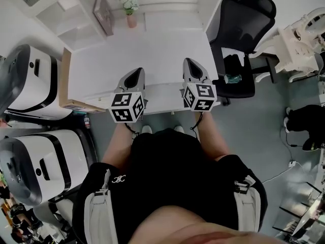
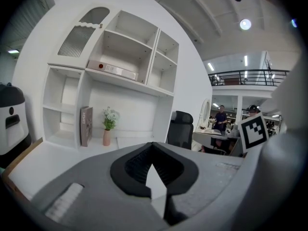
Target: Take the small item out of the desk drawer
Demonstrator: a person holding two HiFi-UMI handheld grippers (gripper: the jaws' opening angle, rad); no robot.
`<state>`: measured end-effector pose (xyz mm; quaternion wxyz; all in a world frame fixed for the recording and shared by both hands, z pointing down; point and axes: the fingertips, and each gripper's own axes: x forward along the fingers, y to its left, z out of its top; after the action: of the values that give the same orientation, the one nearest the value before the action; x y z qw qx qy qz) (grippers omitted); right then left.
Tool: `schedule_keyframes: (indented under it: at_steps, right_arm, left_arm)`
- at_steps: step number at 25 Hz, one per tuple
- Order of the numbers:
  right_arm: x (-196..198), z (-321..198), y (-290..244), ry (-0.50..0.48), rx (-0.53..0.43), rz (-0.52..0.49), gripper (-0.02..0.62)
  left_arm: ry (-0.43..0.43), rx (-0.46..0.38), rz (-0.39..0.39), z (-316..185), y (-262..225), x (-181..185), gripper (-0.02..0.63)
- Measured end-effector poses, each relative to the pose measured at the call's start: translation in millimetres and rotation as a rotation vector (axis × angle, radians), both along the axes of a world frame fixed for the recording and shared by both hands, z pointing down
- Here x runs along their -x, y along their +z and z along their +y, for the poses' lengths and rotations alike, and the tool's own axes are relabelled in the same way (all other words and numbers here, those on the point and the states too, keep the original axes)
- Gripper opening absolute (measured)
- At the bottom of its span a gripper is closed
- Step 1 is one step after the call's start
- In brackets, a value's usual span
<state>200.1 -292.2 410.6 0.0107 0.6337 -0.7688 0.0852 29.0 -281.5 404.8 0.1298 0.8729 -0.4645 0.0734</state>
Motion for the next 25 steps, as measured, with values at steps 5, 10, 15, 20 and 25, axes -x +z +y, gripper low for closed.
schedule_keyframes:
  at_steps: [5,10,15,20,25]
  right_arm:
    - [18.2,-4.1,13.0,-0.080,0.053,-0.003,0.119]
    - [33.2,0.4,38.3,-0.124,0.147,0.021,0.198]
    - [40.9,5.7,73.4,-0.125,0.255,0.037,0.201]
    - [51.2,8.3,113.0,-0.139,0.366,0.064,0.199]
    - [56.1,16.0,165.0,-0.141,0.516,0.084,0.199]
  left_arm:
    - [-0.009,0.010,-0.008,1.0,3.4,3.2,0.014]
    - [-0.015,0.020,-0.010,5.5,8.5,6.5,0.014]
    - [-0.019,0.033,-0.009,8.6,13.9,10.3,0.014]
    - [-0.036,0.043,0.000,7.2,18.4,22.0,0.014]
    - [-0.067,0.058,0.007,9.1,26.4,35.3,0.014]
